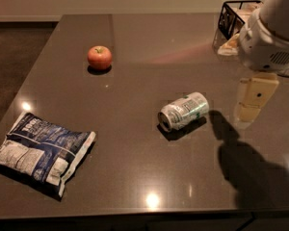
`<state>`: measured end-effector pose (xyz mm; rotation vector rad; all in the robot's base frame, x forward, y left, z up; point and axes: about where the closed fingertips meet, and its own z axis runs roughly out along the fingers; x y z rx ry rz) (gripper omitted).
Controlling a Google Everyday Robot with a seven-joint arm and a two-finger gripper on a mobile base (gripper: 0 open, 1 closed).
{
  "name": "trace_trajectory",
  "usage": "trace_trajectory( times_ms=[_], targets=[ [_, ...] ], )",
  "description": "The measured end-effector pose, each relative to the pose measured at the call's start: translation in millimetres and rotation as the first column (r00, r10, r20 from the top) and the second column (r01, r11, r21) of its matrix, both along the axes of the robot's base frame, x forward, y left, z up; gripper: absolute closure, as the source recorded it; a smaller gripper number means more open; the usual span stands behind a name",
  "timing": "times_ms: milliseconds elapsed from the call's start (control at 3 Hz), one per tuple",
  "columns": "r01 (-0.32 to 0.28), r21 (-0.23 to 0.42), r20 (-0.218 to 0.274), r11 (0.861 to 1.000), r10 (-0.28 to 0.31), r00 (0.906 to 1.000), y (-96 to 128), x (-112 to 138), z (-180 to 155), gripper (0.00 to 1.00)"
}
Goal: Place 7up can upright
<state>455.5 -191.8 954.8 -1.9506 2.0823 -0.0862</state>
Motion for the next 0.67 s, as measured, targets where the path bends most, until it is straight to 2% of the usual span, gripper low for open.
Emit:
trace_trajectory(
  times_ms=[333,667],
  targets=[
    [-0.118,0.009,-0.031,0.993,0.118,0.9925,13.3,11.2,-23.8,0.00],
    [-0.215,0.012,-0.048,0.976,0.216,0.9753,27.4,19.5,-43.7,0.00]
  ],
)
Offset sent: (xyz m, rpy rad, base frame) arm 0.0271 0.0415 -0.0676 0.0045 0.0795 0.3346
